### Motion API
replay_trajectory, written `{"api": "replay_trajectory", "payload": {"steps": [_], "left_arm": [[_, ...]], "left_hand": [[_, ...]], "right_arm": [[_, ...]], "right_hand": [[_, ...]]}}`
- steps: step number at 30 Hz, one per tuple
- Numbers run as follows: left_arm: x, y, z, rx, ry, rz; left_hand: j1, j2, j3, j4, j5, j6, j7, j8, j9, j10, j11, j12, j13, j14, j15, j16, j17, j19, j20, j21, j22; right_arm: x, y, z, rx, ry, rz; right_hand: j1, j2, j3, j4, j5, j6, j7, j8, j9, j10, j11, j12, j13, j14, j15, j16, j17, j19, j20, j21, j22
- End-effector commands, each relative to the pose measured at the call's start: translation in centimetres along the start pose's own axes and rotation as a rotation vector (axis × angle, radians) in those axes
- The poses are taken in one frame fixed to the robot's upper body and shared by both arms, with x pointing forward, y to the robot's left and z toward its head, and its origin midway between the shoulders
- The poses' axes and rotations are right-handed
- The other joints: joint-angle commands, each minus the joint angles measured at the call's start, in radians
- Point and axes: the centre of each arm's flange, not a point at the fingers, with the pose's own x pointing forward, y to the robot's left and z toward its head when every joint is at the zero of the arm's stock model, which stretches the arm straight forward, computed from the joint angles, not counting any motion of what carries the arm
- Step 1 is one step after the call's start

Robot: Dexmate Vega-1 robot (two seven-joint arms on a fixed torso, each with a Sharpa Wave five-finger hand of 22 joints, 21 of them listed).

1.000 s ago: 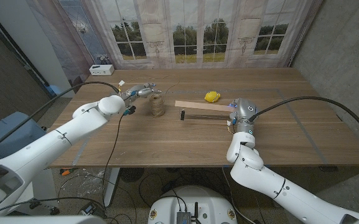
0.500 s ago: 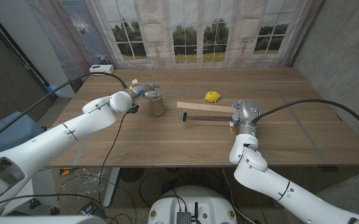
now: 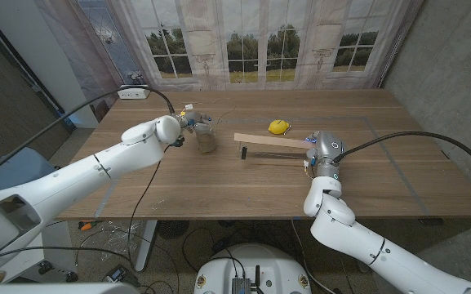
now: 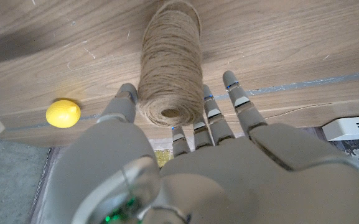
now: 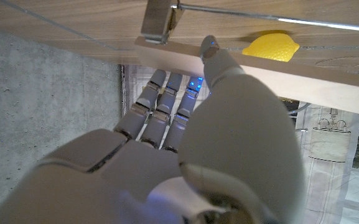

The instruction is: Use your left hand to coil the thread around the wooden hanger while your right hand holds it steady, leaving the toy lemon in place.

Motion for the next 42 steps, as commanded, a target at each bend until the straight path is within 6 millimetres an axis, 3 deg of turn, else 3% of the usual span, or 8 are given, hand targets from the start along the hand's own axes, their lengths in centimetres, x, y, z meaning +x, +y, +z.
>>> {"api": "replay_trajectory", "payload": {"steps": [1,4,6,10,12,15,21,42], "left_arm": [[-0.2,0.1,0.6,0.141,0.11,-0.016],[-0.2,0.0,0.7,0.163,0.126,-0.015],[-0.3,-0.1,0.7,0.175,0.134,0.0],[-0.5,-0.3,0.8,0.206,0.161,0.07],[-0.7,-0.4,0.9,0.222,0.174,0.116],[-0.9,-0.4,0.8,0.232,0.185,0.164],[-1.0,-0.3,0.4,0.214,0.176,0.21],[-2.0,1.2,-0.2,-0.082,-0.06,0.576]], "left_hand": [[0.046,0.024,-0.013,-0.003,-0.005,0.044,0.023,0.008,0.005,0.074,-0.001,0.034,0.018,0.091,-0.047,0.059,0.032,0.08,-0.019,0.04,0.006],[0.095,0.051,-0.013,-0.01,-0.009,0.08,0.034,0.013,0.006,0.119,-0.006,0.056,0.032,0.15,-0.061,0.103,0.059,0.143,-0.037,0.075,0.01],[0.151,0.086,-0.008,-0.015,-0.013,0.136,0.061,0.024,0.008,0.182,-0.017,0.086,0.052,0.205,-0.069,0.149,0.092,0.194,-0.06,0.11,0.014],[0.322,0.164,0.044,-0.024,-0.006,0.344,0.123,0.073,0.016,0.349,-0.026,0.179,0.114,0.352,-0.106,0.256,0.169,0.287,-0.123,0.204,0.035],[0.411,0.176,0.08,-0.02,0.0,0.461,0.149,0.096,0.024,0.431,-0.035,0.24,0.16,0.429,-0.124,0.305,0.215,0.333,-0.165,0.273,0.054],[0.483,0.177,0.106,-0.011,-0.002,0.602,0.168,0.13,0.045,0.506,-0.052,0.311,0.222,0.49,-0.142,0.336,0.261,0.366,-0.2,0.357,0.079],[0.524,0.166,0.104,-0.009,-0.013,0.651,0.183,0.14,0.075,0.517,-0.035,0.346,0.278,0.571,-0.172,0.376,0.307,0.417,-0.241,0.45,0.099],[0.543,0.159,0.107,-0.007,-0.016,0.662,0.191,0.14,0.098,0.518,-0.027,0.36,0.312,0.59,-0.175,0.372,0.325,0.415,-0.259,0.503,0.109]], "right_arm": [[-0.1,-0.1,-0.2,0.0,-0.006,0.0],[-0.2,-0.1,-0.2,-0.001,-0.006,0.003],[-0.2,-0.1,-0.2,-0.003,-0.007,0.003],[-0.3,-0.1,-0.1,-0.006,-0.009,0.004],[-0.4,-0.1,-0.1,-0.005,-0.009,0.002],[-0.5,-0.2,-0.1,-0.007,-0.008,0.001],[-0.8,-0.3,0.0,-0.008,-0.009,-0.006],[-0.9,-0.9,0.9,0.1,-0.045,-0.019]], "right_hand": [[0.055,0.068,-0.004,0.004,0.006,0.031,0.026,0.002,0.006,0.105,-0.028,0.071,0.106,0.01,-0.176,-0.002,0.003,-0.004,-0.004,0.006,0.004],[0.056,0.068,-0.005,0.004,0.006,0.031,0.027,0.002,0.006,0.104,-0.027,0.072,0.105,0.01,-0.176,-0.004,0.004,-0.004,-0.005,0.007,0.004],[0.057,0.068,-0.006,0.004,0.006,0.031,0.027,0.002,0.006,0.105,-0.027,0.072,0.105,0.01,-0.176,-0.005,0.004,-0.004,-0.004,0.008,0.004],[0.058,0.068,-0.007,0.004,0.006,0.03,0.026,0.001,0.006,0.104,-0.027,0.073,0.105,0.01,-0.176,-0.007,0.005,-0.004,-0.005,0.01,0.004],[0.058,0.069,-0.008,0.004,0.006,0.031,0.027,0.001,0.006,0.104,-0.028,0.073,0.104,0.011,-0.176,-0.007,0.006,-0.004,-0.006,0.01,0.004],[0.058,0.069,-0.009,0.005,0.006,0.031,0.027,0.001,0.006,0.104,-0.027,0.074,0.104,0.012,-0.176,-0.008,0.006,-0.004,-0.006,0.011,0.004],[0.058,0.07,-0.012,0.006,0.006,0.031,0.027,0.001,0.006,0.103,-0.029,0.074,0.104,0.015,-0.176,-0.009,0.009,-0.005,-0.006,0.013,0.003],[0.064,0.071,-0.019,0.006,0.007,0.033,0.026,0.0,0.007,0.103,-0.027,0.077,0.101,0.02,-0.176,-0.017,0.014,-0.004,-0.007,0.021,0.003]]}}
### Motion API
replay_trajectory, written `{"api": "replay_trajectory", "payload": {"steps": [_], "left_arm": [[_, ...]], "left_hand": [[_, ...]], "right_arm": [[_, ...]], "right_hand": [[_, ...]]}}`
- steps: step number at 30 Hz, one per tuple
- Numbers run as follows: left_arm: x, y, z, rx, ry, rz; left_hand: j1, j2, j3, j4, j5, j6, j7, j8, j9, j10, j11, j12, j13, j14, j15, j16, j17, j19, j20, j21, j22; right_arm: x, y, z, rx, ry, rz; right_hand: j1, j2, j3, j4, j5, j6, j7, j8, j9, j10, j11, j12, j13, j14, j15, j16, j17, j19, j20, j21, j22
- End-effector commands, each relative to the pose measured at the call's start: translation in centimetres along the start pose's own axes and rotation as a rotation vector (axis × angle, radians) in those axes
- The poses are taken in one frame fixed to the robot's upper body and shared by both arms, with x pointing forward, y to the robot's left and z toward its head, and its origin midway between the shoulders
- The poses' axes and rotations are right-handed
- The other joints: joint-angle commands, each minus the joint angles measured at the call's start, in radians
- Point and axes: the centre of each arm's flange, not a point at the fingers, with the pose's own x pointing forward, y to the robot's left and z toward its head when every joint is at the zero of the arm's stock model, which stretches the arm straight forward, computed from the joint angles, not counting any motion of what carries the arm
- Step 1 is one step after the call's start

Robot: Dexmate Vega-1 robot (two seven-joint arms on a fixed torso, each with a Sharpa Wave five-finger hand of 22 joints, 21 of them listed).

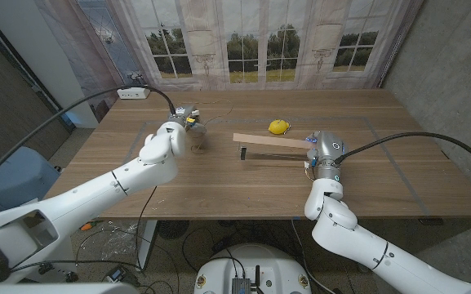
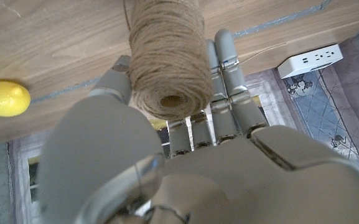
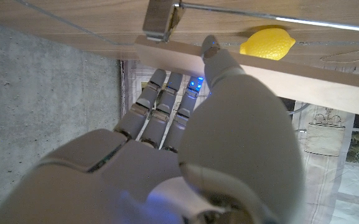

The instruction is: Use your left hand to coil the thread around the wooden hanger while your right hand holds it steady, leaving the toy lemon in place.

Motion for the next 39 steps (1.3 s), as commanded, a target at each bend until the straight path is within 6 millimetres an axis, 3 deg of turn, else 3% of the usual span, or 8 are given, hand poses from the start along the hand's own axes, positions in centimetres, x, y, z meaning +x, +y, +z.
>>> {"api": "replay_trajectory", "payload": {"steps": [1,26,39], "left_arm": [[-0.1,1.2,-0.3,-0.182,-0.107,0.232],[2.8,4.2,3.7,-0.244,-0.318,0.471],[2.3,6.6,6.7,-0.263,-0.444,0.532]], "left_hand": [[0.238,0.229,0.017,0.004,-0.005,0.006,0.002,0.003,0.007,0.123,-0.114,0.007,0.187,0.209,-0.315,0.005,0.181,0.057,-0.126,0.016,0.004],[0.237,0.22,0.016,0.01,-0.006,0.013,-0.01,0.003,0.032,0.121,-0.131,0.012,0.217,0.212,-0.317,-0.012,0.195,0.04,-0.141,0.064,0.005],[0.235,0.218,0.017,0.011,-0.006,0.014,-0.015,0.003,0.04,0.122,-0.134,0.013,0.226,0.216,-0.316,-0.019,0.198,0.038,-0.143,0.08,0.002]], "right_arm": [[0.1,-0.3,0.6,0.108,-0.031,-0.001],[1.1,0.2,3.0,0.326,-0.128,0.009],[2.0,1.2,3.8,0.345,-0.142,-0.016]], "right_hand": [[0.065,0.07,0.0,0.003,0.007,0.031,0.024,0.006,0.0,0.098,-0.025,0.077,0.101,0.011,-0.175,-0.002,0.003,0.0,-0.003,0.006,0.004],[0.068,0.073,-0.007,0.005,0.007,0.029,0.027,0.004,0.001,0.094,-0.025,0.08,0.1,0.013,-0.174,-0.01,0.01,-0.003,-0.003,0.014,0.004],[0.07,0.074,-0.011,0.006,0.007,0.029,0.029,0.004,0.002,0.094,-0.024,0.083,0.099,0.015,-0.174,-0.014,0.015,-0.005,-0.001,0.018,0.004]]}}
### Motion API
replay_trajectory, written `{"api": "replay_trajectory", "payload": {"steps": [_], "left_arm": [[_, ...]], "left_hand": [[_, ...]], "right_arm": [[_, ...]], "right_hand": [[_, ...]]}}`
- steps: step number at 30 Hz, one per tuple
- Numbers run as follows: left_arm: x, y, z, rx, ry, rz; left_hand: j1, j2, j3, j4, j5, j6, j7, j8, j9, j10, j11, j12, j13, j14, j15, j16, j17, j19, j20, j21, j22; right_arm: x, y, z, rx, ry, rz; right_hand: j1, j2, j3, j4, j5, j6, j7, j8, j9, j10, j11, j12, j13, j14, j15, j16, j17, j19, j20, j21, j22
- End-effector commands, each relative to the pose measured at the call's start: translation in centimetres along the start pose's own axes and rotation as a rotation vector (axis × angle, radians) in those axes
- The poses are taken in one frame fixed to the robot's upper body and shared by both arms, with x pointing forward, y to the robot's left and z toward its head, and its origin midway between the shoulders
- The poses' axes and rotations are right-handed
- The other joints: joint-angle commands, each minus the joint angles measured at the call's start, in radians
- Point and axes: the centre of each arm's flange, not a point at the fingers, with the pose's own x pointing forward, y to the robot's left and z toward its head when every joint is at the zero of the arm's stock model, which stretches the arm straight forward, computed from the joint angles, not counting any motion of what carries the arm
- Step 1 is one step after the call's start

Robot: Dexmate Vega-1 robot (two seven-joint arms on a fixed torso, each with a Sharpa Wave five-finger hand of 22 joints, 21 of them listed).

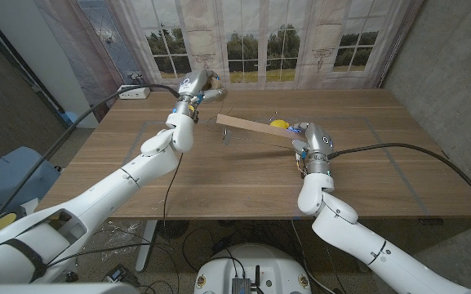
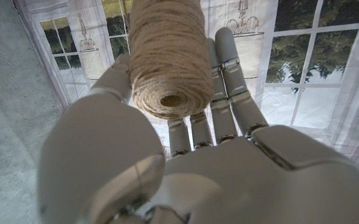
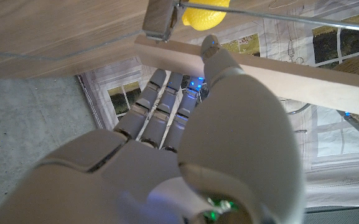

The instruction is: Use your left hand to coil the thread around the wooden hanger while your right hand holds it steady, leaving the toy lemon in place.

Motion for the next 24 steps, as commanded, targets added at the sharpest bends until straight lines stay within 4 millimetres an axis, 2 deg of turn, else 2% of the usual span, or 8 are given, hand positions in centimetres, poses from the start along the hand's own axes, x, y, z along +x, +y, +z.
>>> {"api": "replay_trajectory", "payload": {"steps": [1,11,24], "left_arm": [[1.4,1.3,2.8,-0.041,-0.109,0.055],[0.7,4.0,4.2,-0.024,-0.154,0.099],[0.4,4.8,6.0,-0.032,-0.223,0.122]], "left_hand": [[0.229,0.223,0.011,0.007,0.0,0.004,-0.007,0.008,0.005,0.123,-0.13,0.006,0.227,0.203,-0.313,-0.002,0.175,0.038,-0.14,0.008,-0.001],[0.225,0.221,0.012,0.009,0.0,0.005,-0.009,0.006,0.009,0.125,-0.131,0.003,0.23,0.205,-0.313,-0.009,0.177,0.035,-0.143,0.022,-0.005],[0.222,0.219,0.015,0.008,0.001,0.009,-0.009,0.003,0.012,0.128,-0.134,-0.001,0.233,0.208,-0.313,-0.017,0.18,0.031,-0.147,0.039,-0.012]], "right_arm": [[0.8,1.0,0.2,0.018,-0.012,-0.018],[1.6,2.0,-1.3,0.017,0.04,-0.036],[1.5,3.1,0.8,-0.053,-0.017,-0.06]], "right_hand": [[0.063,0.071,0.002,0.003,0.003,0.03,0.029,0.004,0.002,0.092,-0.026,0.083,0.099,0.01,-0.169,-0.005,0.003,-0.001,0.003,0.007,0.004],[0.064,0.073,-0.001,0.004,0.003,0.033,0.033,0.005,0.003,0.096,-0.026,0.087,0.099,0.016,-0.168,-0.004,0.008,0.0,0.003,0.012,0.005],[0.067,0.072,-0.004,0.003,0.004,0.035,0.032,0.005,0.002,0.098,-0.026,0.09,0.1,0.02,-0.168,-0.005,0.013,0.002,0.004,0.017,0.005]]}}
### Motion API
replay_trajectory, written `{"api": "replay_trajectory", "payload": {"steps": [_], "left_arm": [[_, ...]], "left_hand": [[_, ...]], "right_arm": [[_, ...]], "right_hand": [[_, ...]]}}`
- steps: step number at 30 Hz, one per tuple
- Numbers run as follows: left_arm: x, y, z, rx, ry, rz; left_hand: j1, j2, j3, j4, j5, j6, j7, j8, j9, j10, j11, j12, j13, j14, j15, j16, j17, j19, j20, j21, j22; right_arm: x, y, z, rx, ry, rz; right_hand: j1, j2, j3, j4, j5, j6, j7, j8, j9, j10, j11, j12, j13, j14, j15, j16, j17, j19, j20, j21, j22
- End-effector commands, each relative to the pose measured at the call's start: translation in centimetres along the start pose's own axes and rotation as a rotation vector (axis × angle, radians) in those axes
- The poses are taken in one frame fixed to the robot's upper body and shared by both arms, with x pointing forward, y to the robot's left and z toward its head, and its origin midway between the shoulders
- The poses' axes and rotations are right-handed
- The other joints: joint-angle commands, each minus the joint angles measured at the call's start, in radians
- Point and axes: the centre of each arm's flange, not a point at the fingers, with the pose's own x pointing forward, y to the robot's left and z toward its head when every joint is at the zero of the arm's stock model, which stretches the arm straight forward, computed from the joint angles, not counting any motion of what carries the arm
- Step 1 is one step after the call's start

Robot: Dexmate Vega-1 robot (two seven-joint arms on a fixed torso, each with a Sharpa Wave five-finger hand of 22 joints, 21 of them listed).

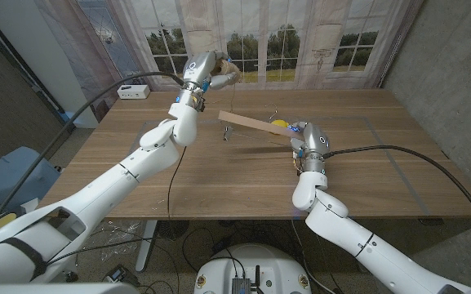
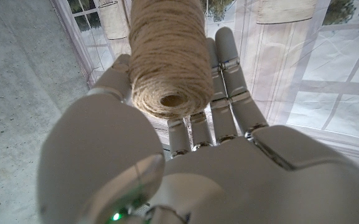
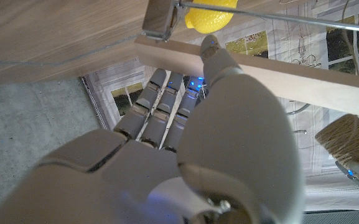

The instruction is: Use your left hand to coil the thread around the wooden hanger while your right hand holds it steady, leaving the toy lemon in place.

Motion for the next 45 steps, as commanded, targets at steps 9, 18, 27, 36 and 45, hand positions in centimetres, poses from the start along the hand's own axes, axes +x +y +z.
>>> {"api": "replay_trajectory", "payload": {"steps": [9,18,27,36,45], "left_arm": [[0.6,0.8,3.0,-0.053,-0.112,0.039],[1.0,0.9,4.5,-0.099,-0.157,0.044],[0.6,1.5,5.6,-0.13,-0.183,0.043],[-1.3,2.8,6.3,-0.123,-0.192,0.07],[-3.5,4.5,7.1,-0.087,-0.203,0.122]], "left_hand": [[0.22,0.218,0.017,0.007,0.001,0.006,-0.006,-0.002,0.007,0.13,-0.133,0.001,0.234,0.205,-0.315,-0.013,0.173,0.032,-0.145,0.017,-0.003],[0.218,0.217,0.021,0.007,0.001,0.01,-0.007,-0.004,0.01,0.132,-0.136,-0.002,0.236,0.203,-0.316,-0.027,0.166,0.029,-0.147,0.028,-0.011],[0.214,0.216,0.023,0.008,0.001,0.01,-0.007,-0.007,0.013,0.133,-0.138,-0.004,0.239,0.209,-0.316,-0.035,0.162,0.027,-0.148,0.036,-0.019],[0.209,0.215,0.026,0.009,0.001,0.011,-0.011,-0.009,0.017,0.133,-0.147,-0.008,0.239,0.216,-0.316,-0.043,0.16,0.026,-0.15,0.046,-0.029],[0.2,0.211,0.027,0.01,0.001,0.022,-0.021,-0.011,0.016,0.145,-0.164,-0.009,0.238,0.226,-0.318,-0.048,0.162,0.032,-0.154,0.057,-0.04]], "right_arm": [[-0.2,1.5,3.0,-0.057,-0.091,-0.023],[0.6,2.5,4.4,-0.081,-0.107,-0.026],[1.6,3.4,5.0,-0.075,-0.078,-0.048],[2.5,3.7,4.1,-0.072,-0.044,-0.051],[3.1,3.7,3.0,-0.076,-0.007,-0.063]], "right_hand": [[0.062,0.069,0.0,0.002,0.005,0.036,0.032,0.008,0.003,0.099,-0.026,0.092,0.099,0.014,-0.166,0.004,0.007,0.0,0.007,0.009,0.005],[0.063,0.069,-0.002,0.003,0.006,0.038,0.03,0.008,0.003,0.099,-0.027,0.093,0.098,0.015,-0.166,0.001,0.009,-0.002,0.008,0.012,0.005],[0.059,0.071,-0.004,0.007,0.006,0.039,0.031,0.008,0.002,0.102,-0.028,0.095,0.097,0.015,-0.161,-0.006,0.009,-0.002,0.012,0.016,0.005],[0.057,0.071,-0.005,0.008,0.006,0.039,0.03,0.008,0.002,0.101,-0.028,0.096,0.096,0.02,-0.164,-0.008,0.012,-0.004,0.012,0.019,0.005],[0.057,0.071,-0.006,0.008,0.007,0.038,0.03,0.007,0.002,0.101,-0.027,0.097,0.095,0.023,-0.164,-0.01,0.015,-0.004,0.013,0.023,0.005]]}}
